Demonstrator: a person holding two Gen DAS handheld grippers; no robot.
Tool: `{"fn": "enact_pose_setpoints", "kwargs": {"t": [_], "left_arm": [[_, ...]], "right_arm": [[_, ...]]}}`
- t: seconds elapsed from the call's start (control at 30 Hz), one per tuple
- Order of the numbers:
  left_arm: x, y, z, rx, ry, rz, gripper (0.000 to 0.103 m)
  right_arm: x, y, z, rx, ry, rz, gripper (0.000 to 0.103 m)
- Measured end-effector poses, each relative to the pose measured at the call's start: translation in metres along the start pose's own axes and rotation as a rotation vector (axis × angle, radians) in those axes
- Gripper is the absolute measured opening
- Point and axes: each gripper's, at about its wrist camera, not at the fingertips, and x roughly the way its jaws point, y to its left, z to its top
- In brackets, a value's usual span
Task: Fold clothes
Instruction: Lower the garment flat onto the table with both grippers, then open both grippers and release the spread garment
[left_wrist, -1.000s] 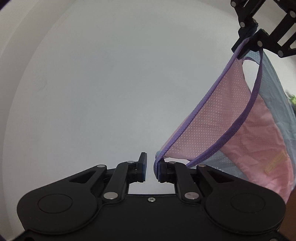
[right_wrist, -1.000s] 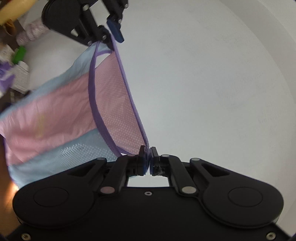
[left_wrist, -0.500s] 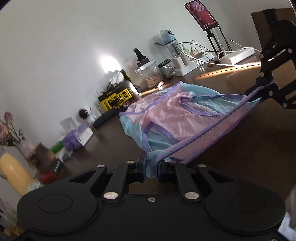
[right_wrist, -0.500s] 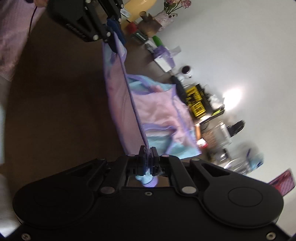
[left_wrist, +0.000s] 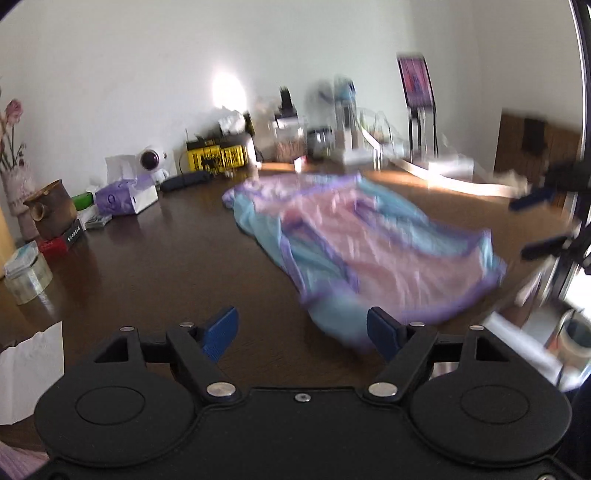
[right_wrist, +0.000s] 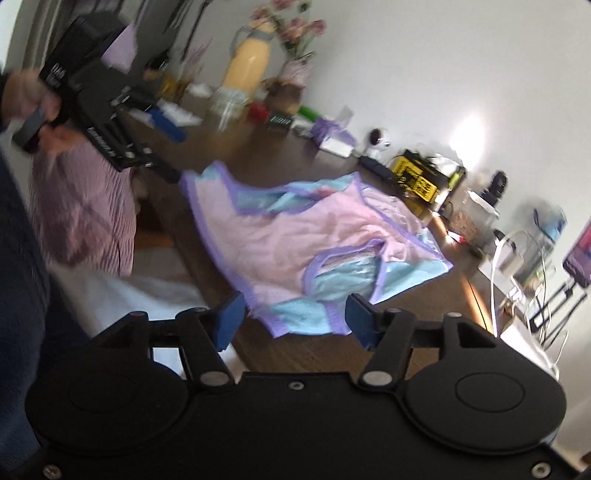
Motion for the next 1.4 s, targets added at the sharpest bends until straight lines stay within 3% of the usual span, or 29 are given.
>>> {"fn": "enact_pose_setpoints", "kwargs": {"t": [0.03, 0.1, 0.17, 0.2, 0.23, 0.33, 0.4, 0.47, 0.5, 0.57, 0.63, 0.7, 0.9, 1.0, 1.07, 1.1, 1.13, 1.2, 1.4], "left_arm": [[0.001, 0.009, 0.010, -0.041, -0.028, -0.029, 0.096], [0.019, 0.015, 0.030, -0.057, -0.057, -0.063, 0.098], [0.057, 0.003, 0.042, 0.037, -0.027, 0.008, 0.096], [0.077, -0.002, 0.047, 0.078, -0.005, 0.037, 0.090], [0.095, -0.004, 0.049, 0.098, 0.030, 0.044, 0.075], [0.147, 0.005, 0.053, 0.029, 0.170, -0.019, 0.049], [0.165, 0.010, 0.051, 0.015, 0.203, -0.031, 0.046], [0.177, 0.014, 0.049, 0.006, 0.227, -0.030, 0.033], [0.182, 0.016, 0.048, -0.003, 0.247, -0.035, 0.015], [0.186, 0.022, 0.043, -0.040, 0.255, -0.049, 0.009], [0.185, 0.029, 0.042, -0.087, 0.249, -0.026, 0.005], [0.180, 0.041, 0.040, -0.158, 0.226, 0.026, 0.004], [0.155, 0.081, 0.031, -0.438, 0.141, 0.114, 0.004], [0.154, 0.091, 0.026, -0.516, 0.174, 0.158, 0.007], [0.148, 0.090, 0.028, -0.496, 0.199, 0.172, 0.016], [0.141, 0.087, 0.029, -0.471, 0.190, 0.170, 0.029], [0.132, 0.084, 0.030, -0.440, 0.177, 0.168, 0.047], [0.116, 0.079, 0.032, -0.398, 0.165, 0.165, 0.062], [0.097, 0.057, 0.017, -0.335, 0.232, 0.022, 0.059]], "right_arm": [[0.006, -0.007, 0.002, 0.040, -0.001, -0.007, 0.067], [0.023, -0.021, 0.010, 0.110, -0.001, -0.047, 0.067], [0.048, -0.028, 0.017, 0.116, 0.012, -0.110, 0.067], [0.065, -0.031, 0.020, 0.106, 0.029, -0.154, 0.066], [0.078, -0.031, 0.022, 0.102, 0.040, -0.178, 0.064], [0.116, -0.034, 0.023, 0.080, 0.093, -0.225, 0.056], [0.131, -0.035, 0.024, 0.070, 0.111, -0.223, 0.049], [0.148, -0.037, 0.025, 0.067, 0.131, -0.217, 0.045], [0.158, -0.039, 0.026, 0.064, 0.147, -0.222, 0.041], [0.171, -0.043, 0.025, 0.076, 0.171, -0.226, 0.037], [0.177, -0.051, 0.023, 0.113, 0.174, -0.223, 0.025], [0.179, -0.058, 0.020, 0.138, 0.181, -0.236, 0.006], [0.165, -0.085, 0.009, 0.302, 0.164, -0.312, 0.004], [0.165, -0.096, 0.000, 0.373, 0.201, -0.322, 0.006], [0.164, -0.090, 0.000, 0.322, 0.217, -0.335, 0.017], [0.158, -0.082, 0.003, 0.288, 0.205, -0.347, 0.027], [0.153, -0.078, 0.005, 0.271, 0.187, -0.342, 0.029], [0.131, -0.064, 0.011, 0.250, 0.133, -0.276, 0.035], [0.099, -0.020, 0.007, 0.246, 0.111, -0.006, 0.034]]}}
